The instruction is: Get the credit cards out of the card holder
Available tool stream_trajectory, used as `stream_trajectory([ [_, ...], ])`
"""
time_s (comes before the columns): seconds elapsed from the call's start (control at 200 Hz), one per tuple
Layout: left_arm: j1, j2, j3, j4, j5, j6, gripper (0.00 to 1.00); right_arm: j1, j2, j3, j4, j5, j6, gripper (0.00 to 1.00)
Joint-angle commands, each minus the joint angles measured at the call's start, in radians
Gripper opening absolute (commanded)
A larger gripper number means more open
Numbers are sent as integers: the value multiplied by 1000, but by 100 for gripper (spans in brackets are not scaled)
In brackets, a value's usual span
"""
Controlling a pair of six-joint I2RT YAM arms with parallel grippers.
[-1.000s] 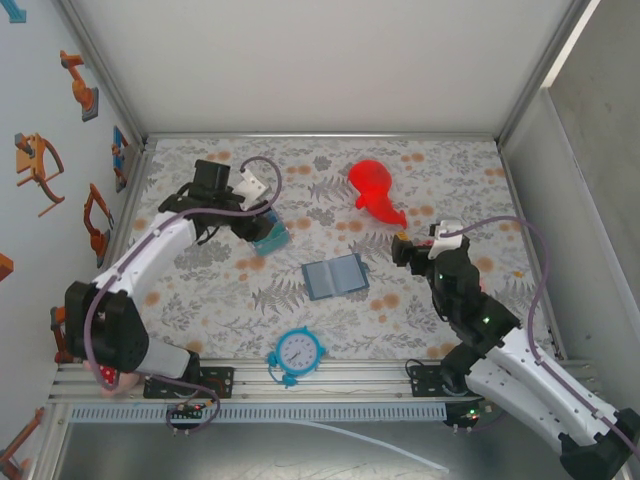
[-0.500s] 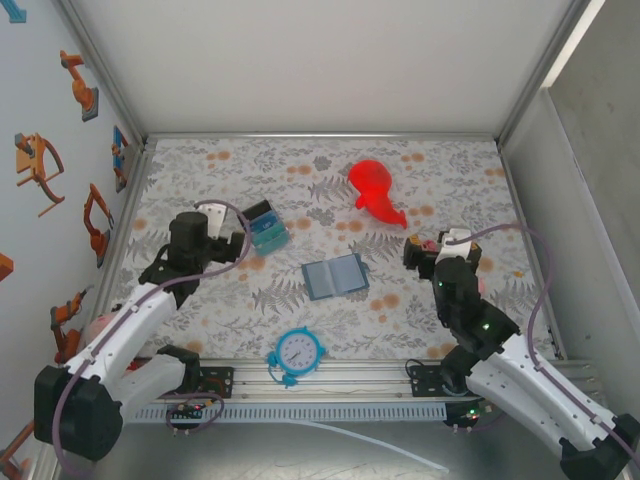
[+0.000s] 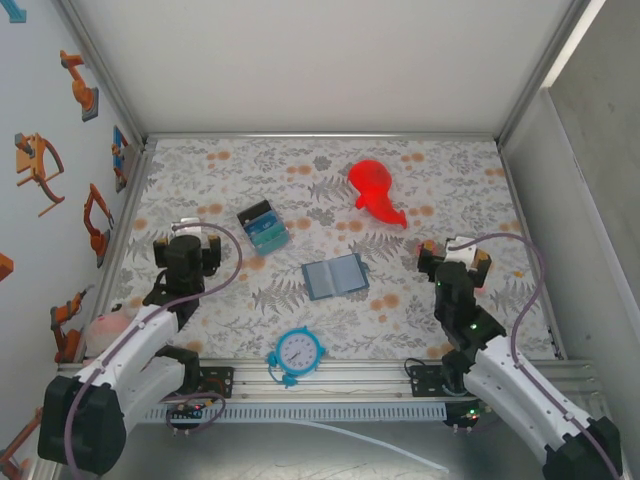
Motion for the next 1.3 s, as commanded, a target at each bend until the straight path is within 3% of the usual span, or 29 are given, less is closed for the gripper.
stream_trajectory([
  [0.0, 46, 34, -36, 166, 28, -6, 97, -68, 41, -5, 153, -65, -25, 100],
  [0.24, 119, 179, -61, 361, 119, -8, 97, -222, 216, 3, 312, -170, -77, 100],
  [0.501, 142, 382, -55, 602, 198, 23, 97, -385, 398, -10, 509, -271, -72, 100],
  [0.796, 160, 619, -63, 895, 282, 21, 97, -483, 524, -9, 655, -387, -61, 100],
  [0.891, 186, 645, -3, 790, 319, -2, 97, -498, 560, -6, 696, -413, -72, 100],
  [0.967, 242, 631, 49, 660, 441, -28, 97, -515, 600, -9, 748, -436, -73, 100],
  [1.037, 290, 633, 54, 655, 530, -57, 97, -536, 641, 1, 764, -480, -49, 100],
  [1.297, 287, 633, 56, 651, 527, -54, 97, -544, 905, 2, 999, -585, -61, 100],
])
